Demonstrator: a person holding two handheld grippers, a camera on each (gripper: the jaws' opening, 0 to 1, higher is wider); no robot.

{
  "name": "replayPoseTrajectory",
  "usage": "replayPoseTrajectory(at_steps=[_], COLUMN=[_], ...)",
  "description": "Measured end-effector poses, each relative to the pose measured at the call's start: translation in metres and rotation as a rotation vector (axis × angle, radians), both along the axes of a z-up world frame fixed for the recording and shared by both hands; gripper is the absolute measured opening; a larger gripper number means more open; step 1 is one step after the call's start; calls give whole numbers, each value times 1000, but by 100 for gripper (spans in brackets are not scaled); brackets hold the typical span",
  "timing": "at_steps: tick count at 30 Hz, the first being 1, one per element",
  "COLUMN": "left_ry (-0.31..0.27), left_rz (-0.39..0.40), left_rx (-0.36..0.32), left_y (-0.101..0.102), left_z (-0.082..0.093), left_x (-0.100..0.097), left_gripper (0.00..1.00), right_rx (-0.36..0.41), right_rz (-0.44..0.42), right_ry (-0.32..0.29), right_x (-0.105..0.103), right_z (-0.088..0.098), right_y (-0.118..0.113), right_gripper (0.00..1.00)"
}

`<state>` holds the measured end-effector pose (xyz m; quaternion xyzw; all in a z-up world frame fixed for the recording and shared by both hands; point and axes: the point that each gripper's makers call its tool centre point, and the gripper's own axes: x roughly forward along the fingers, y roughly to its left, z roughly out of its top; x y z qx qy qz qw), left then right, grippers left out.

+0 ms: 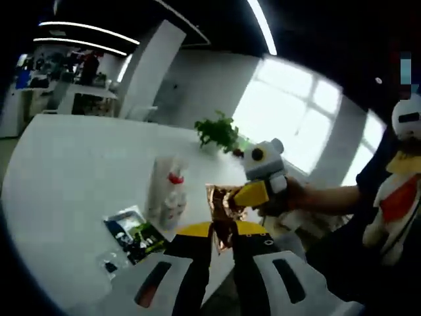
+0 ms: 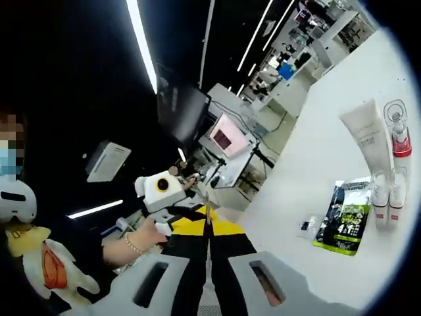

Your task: Arrange the skincare products in the storage area until every visible bottle or jar stands upright without overlapping.

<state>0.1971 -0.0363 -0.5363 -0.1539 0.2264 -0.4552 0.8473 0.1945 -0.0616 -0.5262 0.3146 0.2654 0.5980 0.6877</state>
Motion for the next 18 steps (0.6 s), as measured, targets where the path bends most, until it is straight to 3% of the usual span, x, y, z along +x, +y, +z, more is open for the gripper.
replayPoseTrajectory(at_steps=[2,4,8,10,13,15,18], left_ry=[23,25,120,86,138,155,180], left_rz=[8,16,90,123,202,231,262], left_rx=[-61,-72,-182,-226,-371,-424,-437], left_y=[1,2,4,6,12,19,29], left_z=[5,5,9,17,27,28,22], left_x=[-2,-3,-3,-4,-5,-6,-8], left_gripper=[13,9,6,6,6,5,5], right_rx=[7,7,-8,-7,-59,-60,-50], right_rz=[-2,-1,-68,-92,-124,-116,-141], right_ry=[6,8,-41,-60,-141,-151,-131], right_x=[-1,-1,7,8,11,7,9], right_z=[2,2,6,14,20,25,28], right_y=[1,2,7,10,15,21,26], right_gripper=[1,1,2,4,12,18,22])
